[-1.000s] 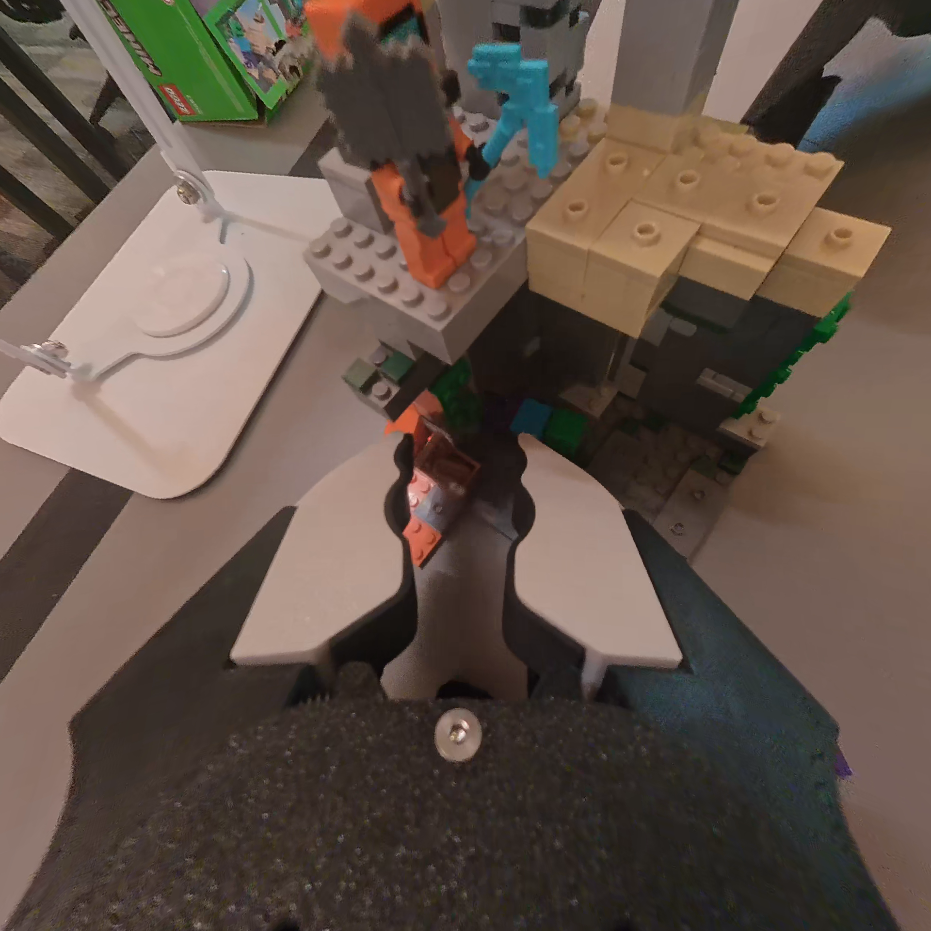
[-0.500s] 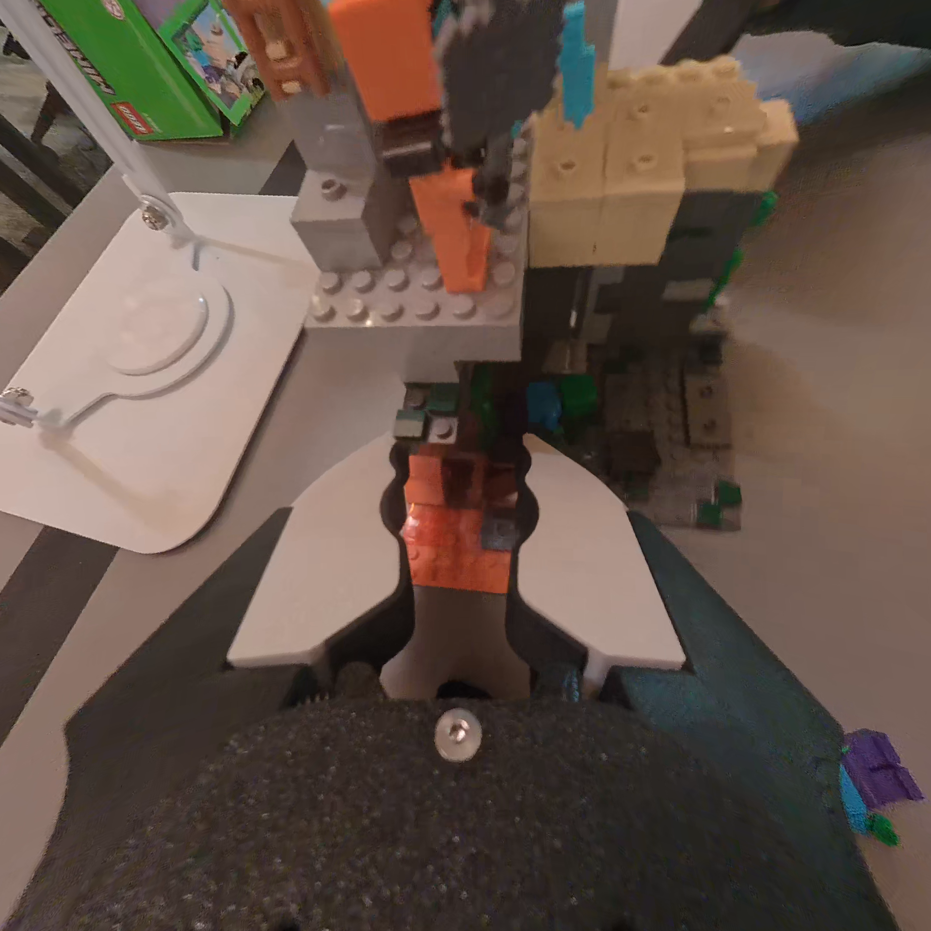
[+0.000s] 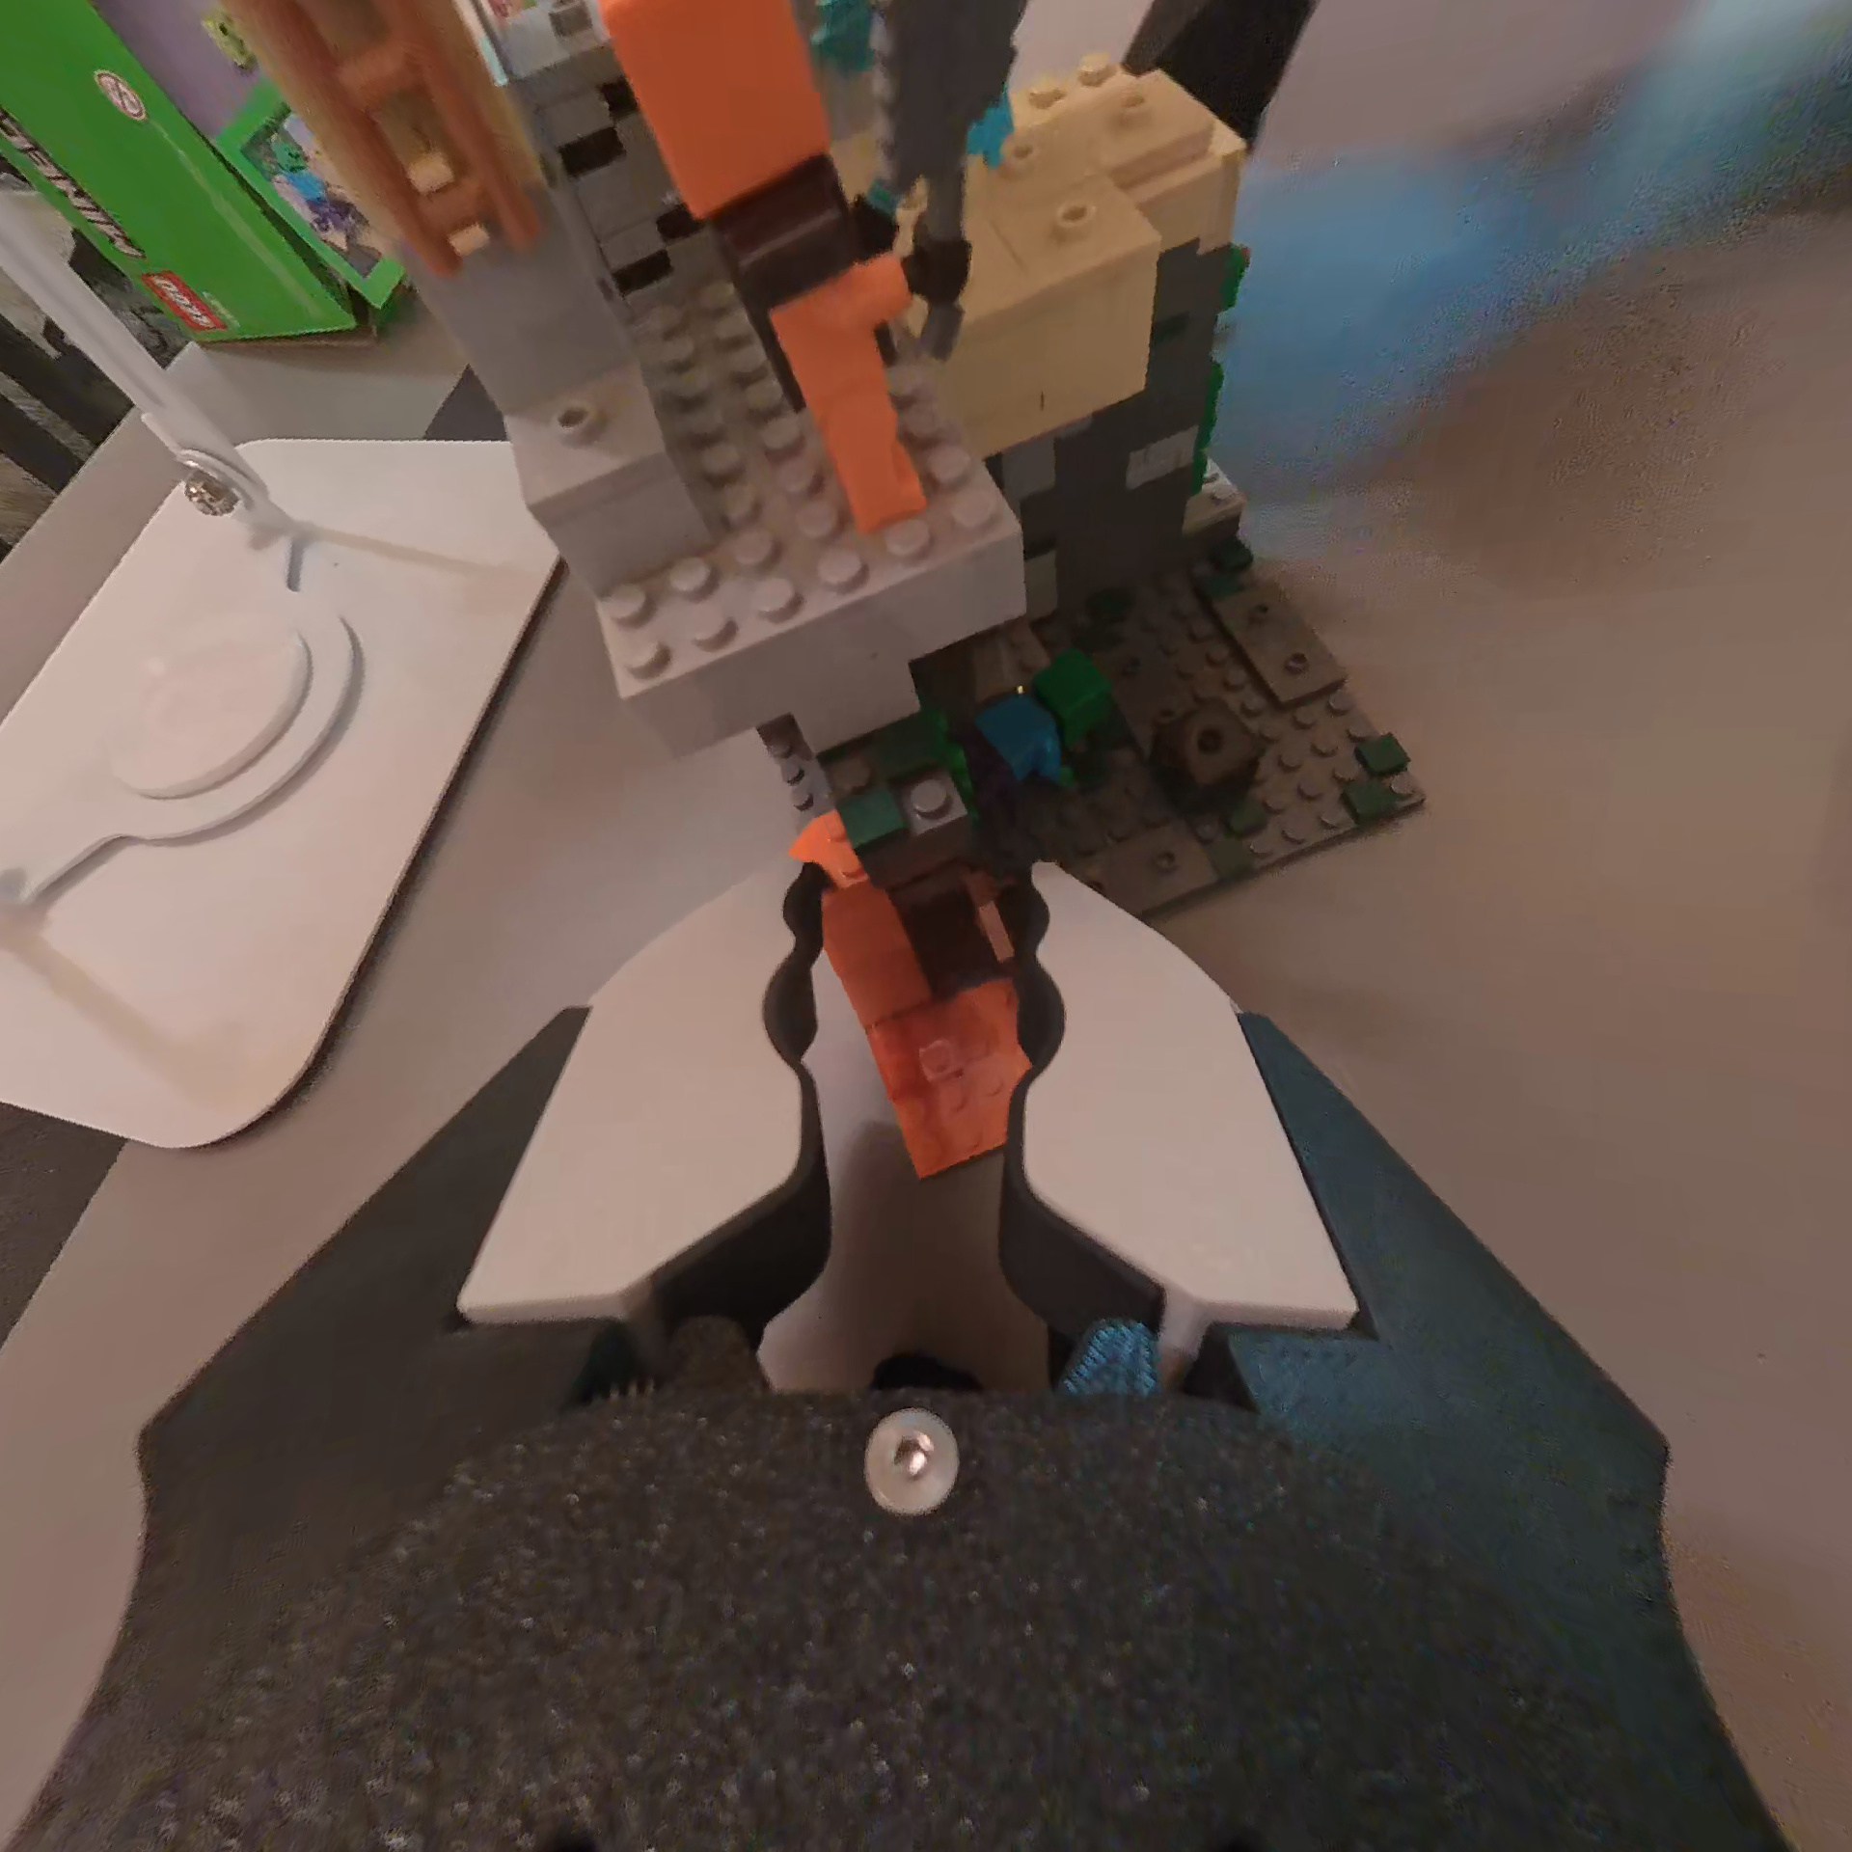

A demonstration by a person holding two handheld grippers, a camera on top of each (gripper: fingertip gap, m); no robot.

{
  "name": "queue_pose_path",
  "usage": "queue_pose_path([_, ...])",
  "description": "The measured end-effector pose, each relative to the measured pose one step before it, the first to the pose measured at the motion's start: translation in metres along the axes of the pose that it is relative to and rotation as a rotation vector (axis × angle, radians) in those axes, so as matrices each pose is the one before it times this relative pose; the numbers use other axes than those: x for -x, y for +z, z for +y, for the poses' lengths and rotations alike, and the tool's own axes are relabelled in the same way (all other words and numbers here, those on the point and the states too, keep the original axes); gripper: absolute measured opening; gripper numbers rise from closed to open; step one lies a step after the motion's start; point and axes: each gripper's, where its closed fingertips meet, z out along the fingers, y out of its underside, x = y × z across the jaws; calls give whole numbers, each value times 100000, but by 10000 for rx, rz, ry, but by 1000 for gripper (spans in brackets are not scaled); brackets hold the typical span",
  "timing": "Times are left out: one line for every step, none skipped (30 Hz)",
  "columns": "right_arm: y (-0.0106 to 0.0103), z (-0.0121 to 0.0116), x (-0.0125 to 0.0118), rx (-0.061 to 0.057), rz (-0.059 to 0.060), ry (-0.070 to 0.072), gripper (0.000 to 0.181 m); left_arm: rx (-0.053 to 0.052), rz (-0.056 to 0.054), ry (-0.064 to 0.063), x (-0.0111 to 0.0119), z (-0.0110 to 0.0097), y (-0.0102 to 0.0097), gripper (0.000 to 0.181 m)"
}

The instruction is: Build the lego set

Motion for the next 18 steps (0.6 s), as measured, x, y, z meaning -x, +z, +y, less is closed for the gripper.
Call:
queue_pose_path([-1580,68,903,-53,-81,103,11,-7,24,20,-246,-50,3,37])
queue_pose_path([-1562,-254,1346,-144,-205,142,11,-14,49,90,-299,-40,-3,37])
queue_pose_path([-1337,-653,1667,-271,-257,175,11,-28,55,97,-310,-89,-6,37])
queue_pose_path([-860,-1037,1916,-416,-294,278,11,-20,69,54,-314,-109,7,37])
queue_pose_path([-203,-939,1911,-311,-282,384,11,6,39,56,-255,-119,37,37])
queue_pose_path([460,-461,1208,-43,40,509,13,32,-3,87,-182,-98,50,37])
queue_pose_path([882,-21,435,142,346,480,18,63,-56,78,-60,-65,69,36])
queue_pose_path([1106,137,-15,109,434,361,23,99,-111,39,63,-9,65,35])
queue_pose_path([1167,226,-187,93,336,275,25,74,-93,11,59,-8,47,35])
queue_pose_path([1124,226,-133,111,166,325,25,61,-116,-49,126,7,57,34])
queue_pose_path([1029,210,-30,140,25,280,26,17,-73,-82,94,-18,44,34])
queue_pose_path([862,167,-245,142,130,190,27,-22,-13,-80,29,-17,40,34])
queue_pose_path([673,153,-185,141,114,89,28,-25,-20,-76,63,4,49,35])
queue_pose_path([497,62,17,87,-13,68,29,-19,-7,-43,42,23,37,35])
queue_pose_path([356,-6,120,60,-72,124,29,-2,4,-17,18,31,53,35])
queue_pose_path([247,-25,97,49,-31,109,29,38,-26,4,47,46,65,36])
queue_pose_path([171,-14,-60,44,100,39,29,27,-32,14,53,4,57,36])
queue_pose_path([133,24,-176,52,178,0,28,3,0,-17,-9,-36,69,37])
